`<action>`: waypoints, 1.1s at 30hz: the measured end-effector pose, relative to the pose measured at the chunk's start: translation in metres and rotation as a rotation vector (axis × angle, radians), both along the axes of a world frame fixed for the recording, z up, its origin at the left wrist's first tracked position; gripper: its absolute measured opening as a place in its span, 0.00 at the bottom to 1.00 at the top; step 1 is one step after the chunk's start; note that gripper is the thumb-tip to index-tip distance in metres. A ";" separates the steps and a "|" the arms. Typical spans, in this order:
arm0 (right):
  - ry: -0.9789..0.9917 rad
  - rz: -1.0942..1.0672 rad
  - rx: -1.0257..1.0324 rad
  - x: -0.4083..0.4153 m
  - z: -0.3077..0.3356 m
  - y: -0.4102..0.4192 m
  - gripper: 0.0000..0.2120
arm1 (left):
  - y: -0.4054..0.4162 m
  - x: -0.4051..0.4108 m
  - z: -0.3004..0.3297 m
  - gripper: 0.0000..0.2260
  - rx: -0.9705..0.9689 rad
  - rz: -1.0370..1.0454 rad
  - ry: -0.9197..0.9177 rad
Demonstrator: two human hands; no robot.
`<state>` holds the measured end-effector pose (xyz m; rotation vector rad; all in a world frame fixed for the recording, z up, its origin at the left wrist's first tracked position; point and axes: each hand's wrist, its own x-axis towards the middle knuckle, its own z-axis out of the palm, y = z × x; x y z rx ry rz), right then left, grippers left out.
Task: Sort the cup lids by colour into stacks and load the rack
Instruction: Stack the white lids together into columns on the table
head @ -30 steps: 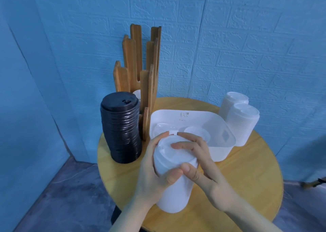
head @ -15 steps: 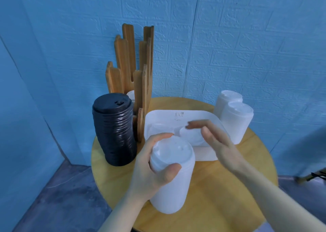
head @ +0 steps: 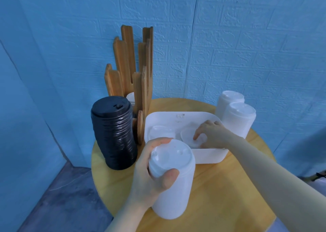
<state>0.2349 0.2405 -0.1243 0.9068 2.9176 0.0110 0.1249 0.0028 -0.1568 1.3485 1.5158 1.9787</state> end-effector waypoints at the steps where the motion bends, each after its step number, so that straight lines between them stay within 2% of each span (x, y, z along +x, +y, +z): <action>1: 0.032 -0.007 0.001 0.000 -0.001 0.000 0.14 | 0.000 0.000 0.000 0.34 -0.002 0.001 -0.002; 5: 0.227 -0.050 -0.030 0.003 0.002 0.004 0.09 | 0.000 0.000 0.001 0.35 -0.005 0.000 -0.023; 7: 0.451 -0.108 -0.123 0.005 0.006 0.002 0.06 | 0.000 0.000 0.000 0.36 -0.010 -0.006 -0.033; 9: 0.758 -0.170 -0.352 0.010 0.013 -0.006 0.03 | -0.001 0.000 0.000 0.37 -0.011 -0.011 -0.034; 11: 1.026 -0.226 -0.705 0.019 0.025 -0.019 0.03 | -0.002 0.000 0.000 0.38 -0.013 -0.021 -0.036; 13: 1.159 -0.233 -1.086 0.027 0.038 -0.035 0.06 | -0.002 0.001 0.002 0.39 -0.016 -0.030 -0.034; 15: 1.183 -0.225 -1.304 0.033 0.046 -0.047 0.10 | -0.003 0.001 0.004 0.39 -0.021 -0.031 -0.023; 18: 1.191 -0.205 -1.469 0.036 0.051 -0.064 0.09 | -0.005 0.001 0.006 0.39 -0.036 -0.037 -0.015; 19: 1.199 -0.193 -1.524 0.036 0.049 -0.067 0.12 | -0.006 0.001 0.006 0.39 -0.041 -0.042 -0.015; 22: 1.207 -0.158 -1.667 0.037 0.043 -0.077 0.35 | -0.007 0.000 0.007 0.42 -0.059 -0.058 -0.010; 25: 1.243 -0.144 -1.713 0.038 0.036 -0.088 0.41 | -0.010 0.000 0.013 0.41 -0.068 -0.085 0.014; 27: 1.248 -0.142 -1.717 0.040 0.033 -0.097 0.44 | -0.011 0.000 0.017 0.41 -0.076 -0.103 0.022; 29: 1.182 -0.092 -1.667 0.043 0.031 -0.104 0.41 | -0.012 -0.001 0.017 0.40 -0.084 -0.111 0.027; 33: 0.921 -0.070 -1.315 0.052 0.036 -0.115 0.33 | -0.010 -0.003 0.013 0.35 -0.104 -0.103 0.035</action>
